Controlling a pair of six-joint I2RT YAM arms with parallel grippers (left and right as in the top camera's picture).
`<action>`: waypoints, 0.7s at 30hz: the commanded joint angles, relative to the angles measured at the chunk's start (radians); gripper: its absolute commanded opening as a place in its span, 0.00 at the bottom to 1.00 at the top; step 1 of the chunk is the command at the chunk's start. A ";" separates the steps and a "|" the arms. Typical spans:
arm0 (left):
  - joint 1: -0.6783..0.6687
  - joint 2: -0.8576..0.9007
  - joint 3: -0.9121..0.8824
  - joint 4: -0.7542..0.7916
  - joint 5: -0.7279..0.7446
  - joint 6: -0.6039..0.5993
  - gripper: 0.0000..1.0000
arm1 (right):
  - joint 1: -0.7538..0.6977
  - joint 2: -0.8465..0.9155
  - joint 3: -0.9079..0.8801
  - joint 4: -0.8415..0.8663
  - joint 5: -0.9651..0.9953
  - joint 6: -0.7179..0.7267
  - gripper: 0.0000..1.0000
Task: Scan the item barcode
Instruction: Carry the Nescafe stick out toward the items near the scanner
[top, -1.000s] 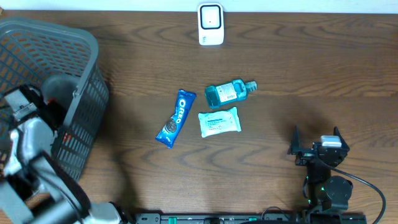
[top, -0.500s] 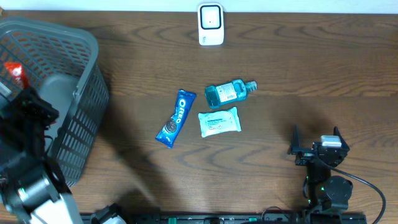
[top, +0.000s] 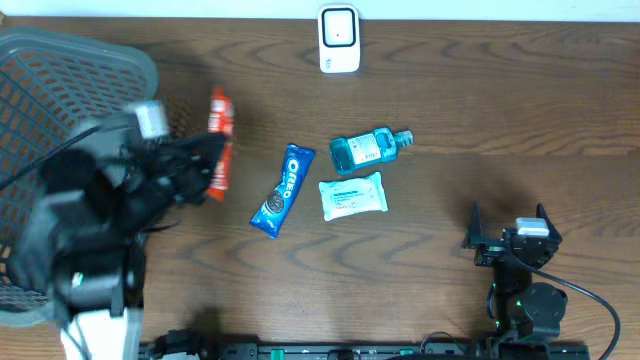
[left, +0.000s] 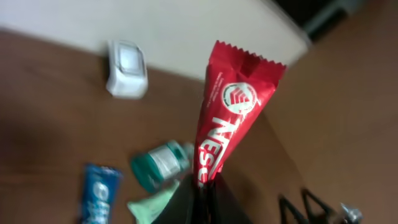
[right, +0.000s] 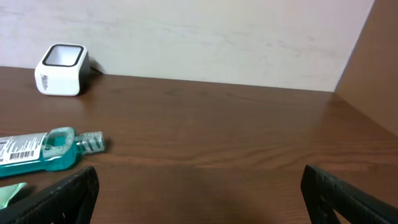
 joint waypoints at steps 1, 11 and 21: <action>-0.195 0.130 0.010 -0.002 -0.124 0.010 0.07 | 0.009 -0.005 -0.001 -0.003 0.002 -0.006 0.99; -0.679 0.546 0.010 0.244 -0.488 0.010 0.07 | 0.009 -0.005 -0.001 -0.003 0.002 -0.006 0.99; -0.888 0.889 0.010 0.523 -0.499 0.010 0.07 | 0.009 -0.005 -0.001 -0.003 0.002 -0.006 0.99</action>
